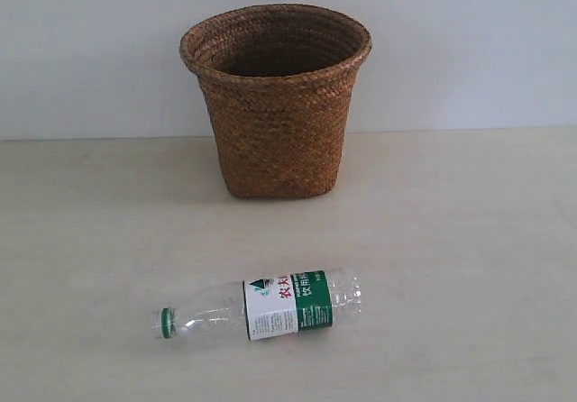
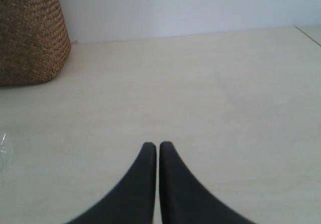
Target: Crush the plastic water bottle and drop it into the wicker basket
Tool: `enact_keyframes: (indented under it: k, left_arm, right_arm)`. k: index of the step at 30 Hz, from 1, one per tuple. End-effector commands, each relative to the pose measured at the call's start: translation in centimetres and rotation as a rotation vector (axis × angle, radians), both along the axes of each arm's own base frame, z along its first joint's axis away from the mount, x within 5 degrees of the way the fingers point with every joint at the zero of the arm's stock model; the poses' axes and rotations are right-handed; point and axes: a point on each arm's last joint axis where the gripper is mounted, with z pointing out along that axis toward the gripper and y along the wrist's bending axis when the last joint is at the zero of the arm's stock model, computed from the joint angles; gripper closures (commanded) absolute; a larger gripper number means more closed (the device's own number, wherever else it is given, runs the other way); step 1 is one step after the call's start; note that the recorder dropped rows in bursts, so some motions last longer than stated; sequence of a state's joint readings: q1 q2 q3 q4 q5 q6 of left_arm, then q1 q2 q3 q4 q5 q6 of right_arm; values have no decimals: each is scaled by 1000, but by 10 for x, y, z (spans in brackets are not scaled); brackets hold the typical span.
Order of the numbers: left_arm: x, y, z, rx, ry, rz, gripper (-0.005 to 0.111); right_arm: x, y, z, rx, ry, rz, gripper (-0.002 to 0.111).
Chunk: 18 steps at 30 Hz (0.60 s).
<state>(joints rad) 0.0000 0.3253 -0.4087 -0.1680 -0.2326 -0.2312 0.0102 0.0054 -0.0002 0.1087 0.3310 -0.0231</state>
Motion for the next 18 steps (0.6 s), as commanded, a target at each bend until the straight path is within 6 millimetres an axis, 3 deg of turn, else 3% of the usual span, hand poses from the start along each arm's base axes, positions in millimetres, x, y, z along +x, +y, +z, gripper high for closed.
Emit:
enact_keyframes:
  k: [1,4,6,8,12,18]
  left_arm:
    - [16,-2,6,99,127,8,103]
    - [52,-4,12,397,572,1,103]
    - [76,-11,13,598,831,-115,103]
    - [97,-25,6,829,978,-321,103]
    - [118,-49,-21,1105,1006,-666,103]
    - [139,-70,-45,1182,940,-929,103]
  right_arm:
    - [0,0,1,-10,-12,0,108]
    - [0,0,1,-10,-12,0,108]
    - [0,0,1,-10,-12,0,108]
    - [0,0,1,-10,-12,0,108]
    - [0,0,1,-10,-12,0,108]
    - [0,0,1,-10,-12,0,108]
